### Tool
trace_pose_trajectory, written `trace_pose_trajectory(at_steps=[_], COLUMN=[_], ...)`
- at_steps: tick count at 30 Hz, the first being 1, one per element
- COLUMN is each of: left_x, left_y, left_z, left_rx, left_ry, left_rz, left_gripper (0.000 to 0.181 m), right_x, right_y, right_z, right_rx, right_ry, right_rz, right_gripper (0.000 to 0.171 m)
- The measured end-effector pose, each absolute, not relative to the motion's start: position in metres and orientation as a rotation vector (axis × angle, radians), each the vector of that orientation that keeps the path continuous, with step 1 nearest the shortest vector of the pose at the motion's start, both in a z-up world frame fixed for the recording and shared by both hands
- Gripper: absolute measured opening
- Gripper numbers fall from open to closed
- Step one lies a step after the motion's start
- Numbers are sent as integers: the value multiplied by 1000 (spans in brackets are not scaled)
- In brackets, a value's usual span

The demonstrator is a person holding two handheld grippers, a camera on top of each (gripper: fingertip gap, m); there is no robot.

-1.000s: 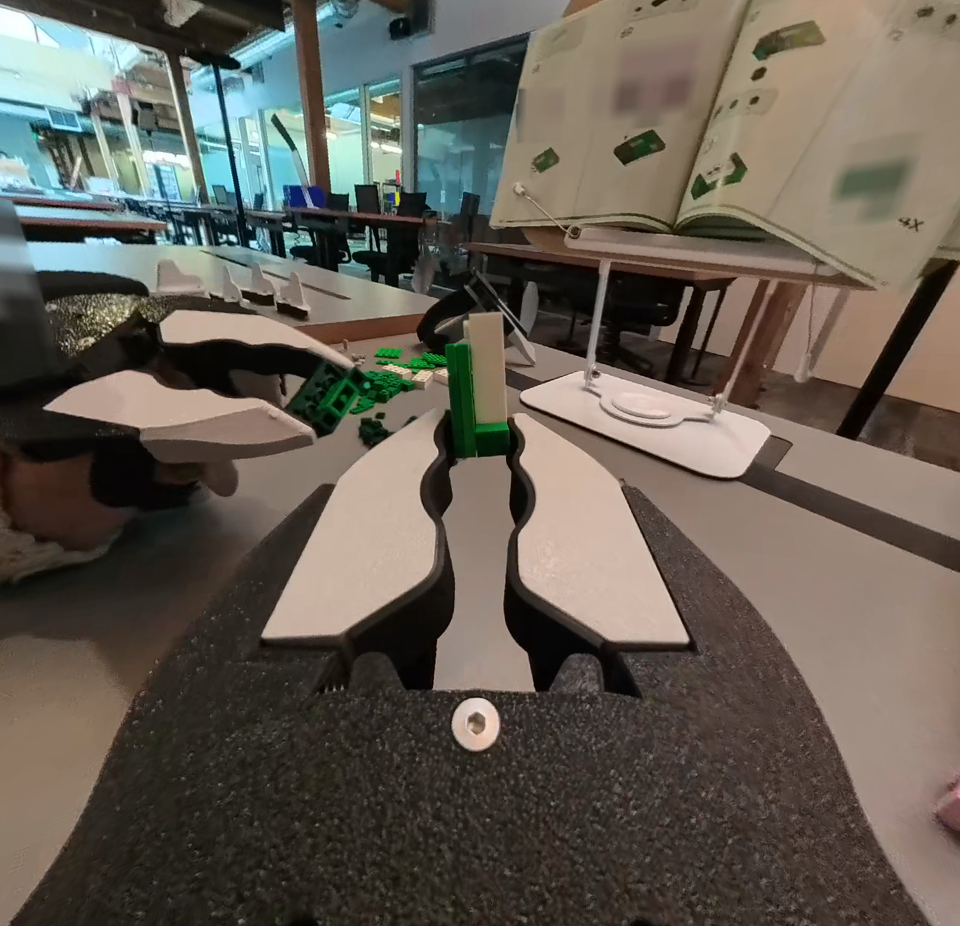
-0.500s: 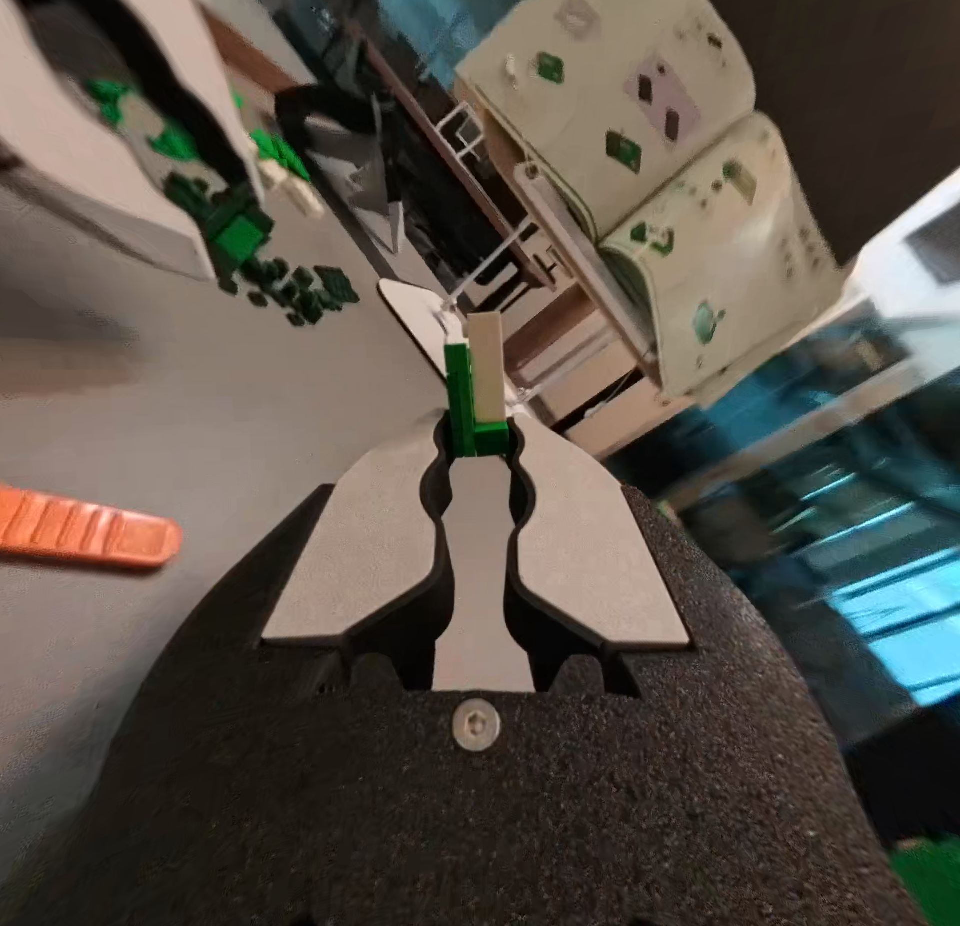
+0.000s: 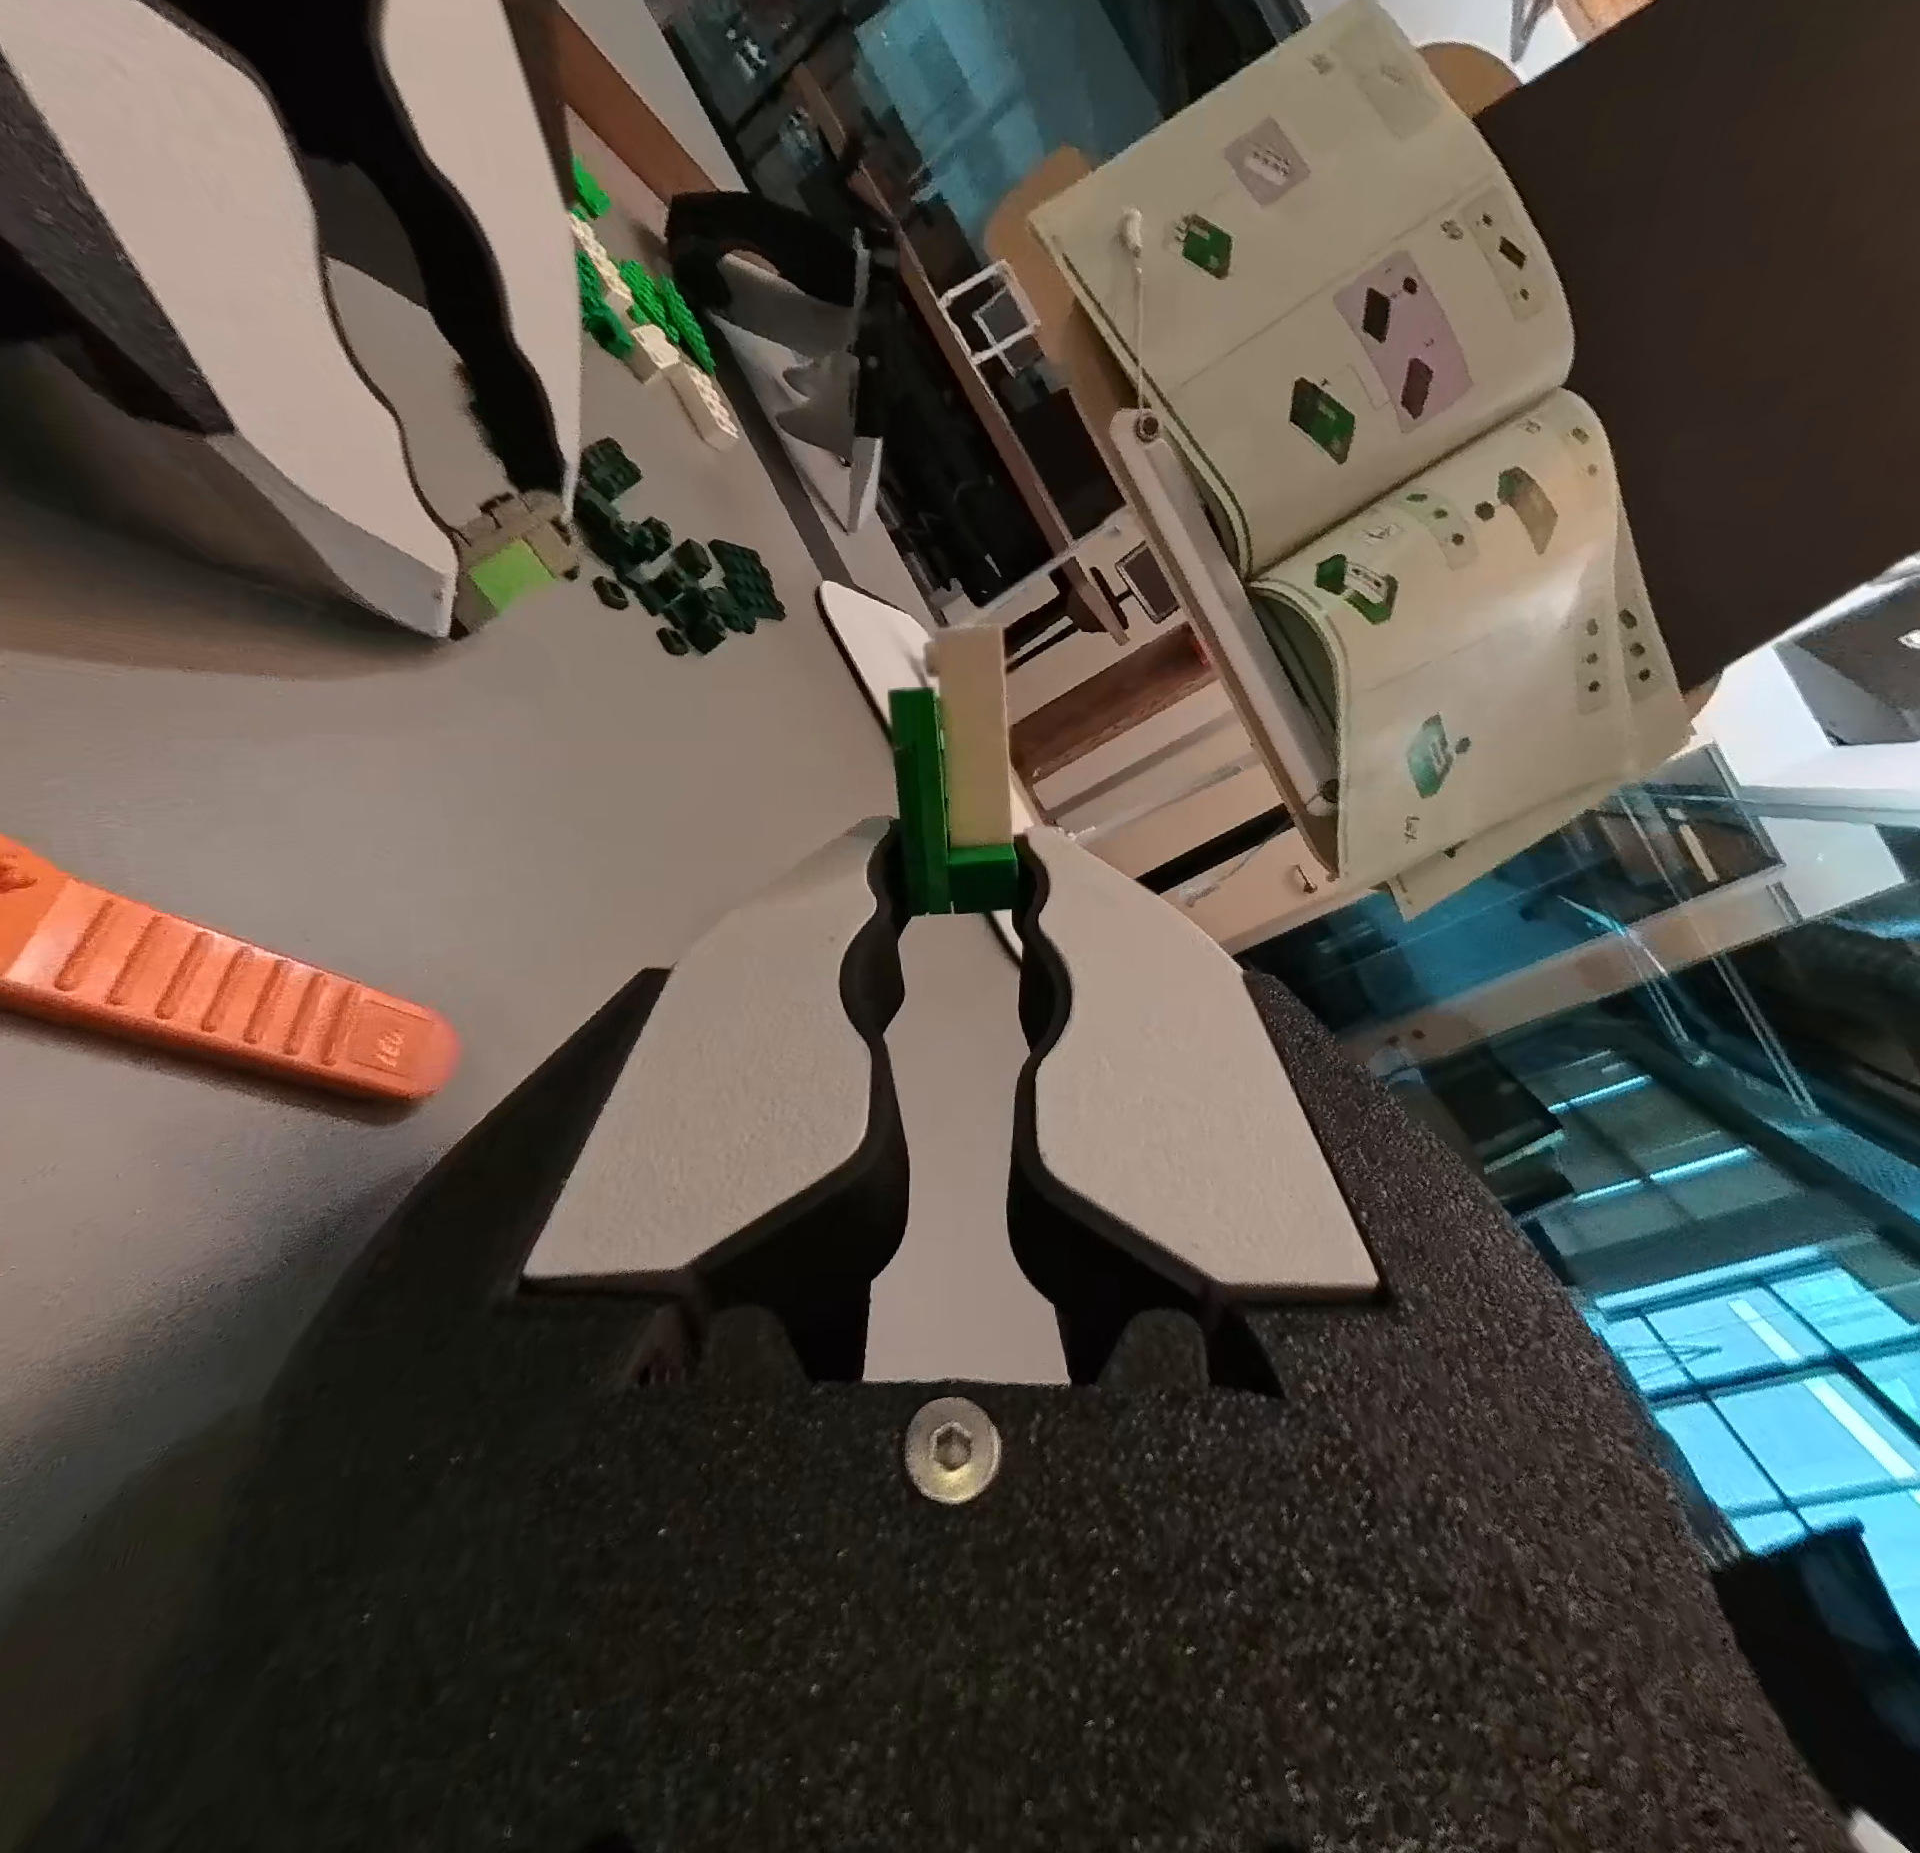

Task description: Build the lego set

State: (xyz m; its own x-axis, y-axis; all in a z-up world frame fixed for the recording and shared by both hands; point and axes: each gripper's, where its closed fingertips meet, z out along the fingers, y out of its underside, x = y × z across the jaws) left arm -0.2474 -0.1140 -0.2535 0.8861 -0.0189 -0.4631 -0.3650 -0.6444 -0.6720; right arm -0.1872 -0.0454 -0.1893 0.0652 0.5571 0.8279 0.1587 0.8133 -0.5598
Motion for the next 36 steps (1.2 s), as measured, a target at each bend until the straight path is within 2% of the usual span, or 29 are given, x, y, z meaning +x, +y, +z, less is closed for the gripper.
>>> trace_pose_trajectory(at_steps=[23,32,36], left_x=[-246,-249,-216], left_y=[-122,-124,-112], left_z=[-260,-257,-242], left_rx=[-2310,-2304,-2140], left_ry=[270,253,295], left_rz=[467,452,136], left_gripper=[34,49,64], right_x=[-211,-211,-207], right_y=[-39,-39,-42], right_z=[-197,-196,-185], right_rx=[-603,-591,-475], right_ry=[-1541,-1531,-1480], right_rz=[353,357,323], right_gripper=[18,18,18])
